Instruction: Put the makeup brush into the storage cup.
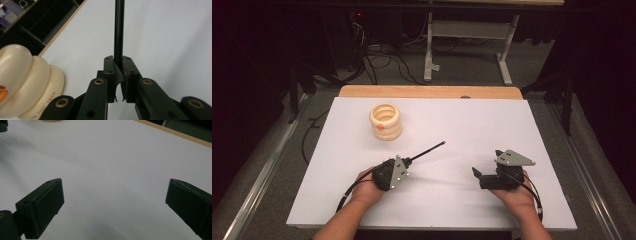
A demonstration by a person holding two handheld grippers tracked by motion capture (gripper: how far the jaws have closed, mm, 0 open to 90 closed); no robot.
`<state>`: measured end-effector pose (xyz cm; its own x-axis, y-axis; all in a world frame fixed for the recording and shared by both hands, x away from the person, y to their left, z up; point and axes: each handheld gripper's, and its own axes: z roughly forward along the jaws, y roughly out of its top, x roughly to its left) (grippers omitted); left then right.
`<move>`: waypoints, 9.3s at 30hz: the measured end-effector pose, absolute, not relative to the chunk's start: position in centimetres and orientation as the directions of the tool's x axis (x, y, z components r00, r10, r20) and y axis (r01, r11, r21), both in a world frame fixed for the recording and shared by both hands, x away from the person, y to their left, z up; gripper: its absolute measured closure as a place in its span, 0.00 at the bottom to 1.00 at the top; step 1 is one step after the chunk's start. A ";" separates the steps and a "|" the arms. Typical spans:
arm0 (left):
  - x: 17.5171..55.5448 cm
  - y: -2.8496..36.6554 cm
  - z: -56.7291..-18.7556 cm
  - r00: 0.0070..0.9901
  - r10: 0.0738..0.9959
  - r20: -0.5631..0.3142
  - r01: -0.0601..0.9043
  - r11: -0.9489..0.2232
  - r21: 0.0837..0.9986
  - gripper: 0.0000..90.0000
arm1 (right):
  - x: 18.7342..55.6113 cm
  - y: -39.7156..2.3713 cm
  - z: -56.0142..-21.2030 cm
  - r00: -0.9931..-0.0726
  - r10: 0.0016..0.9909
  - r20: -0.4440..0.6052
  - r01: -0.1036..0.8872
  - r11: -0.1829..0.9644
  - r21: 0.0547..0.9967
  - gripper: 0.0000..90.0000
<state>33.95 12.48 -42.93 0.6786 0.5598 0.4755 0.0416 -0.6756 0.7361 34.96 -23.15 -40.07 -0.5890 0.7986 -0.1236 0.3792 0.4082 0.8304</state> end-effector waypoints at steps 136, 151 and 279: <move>33.0 8.4 -43.4 0.850 0.499 -0.167 0.286 -0.173 0.942 0.93 | 34.3 -15.9 -35.9 -0.719 0.673 0.172 0.277 0.051 0.959 0.42; 33.0 8.4 -43.3 0.852 0.496 -0.169 0.283 -0.165 0.945 0.93 | 34.4 -15.7 -36.0 -0.737 0.638 0.224 0.298 0.010 0.954 0.63; 32.1 9.1 -40.7 0.819 0.560 -0.129 0.232 -0.116 0.966 0.92 | 32.8 -13.0 -37.1 -0.819 0.568 0.084 0.223 0.180 0.958 0.84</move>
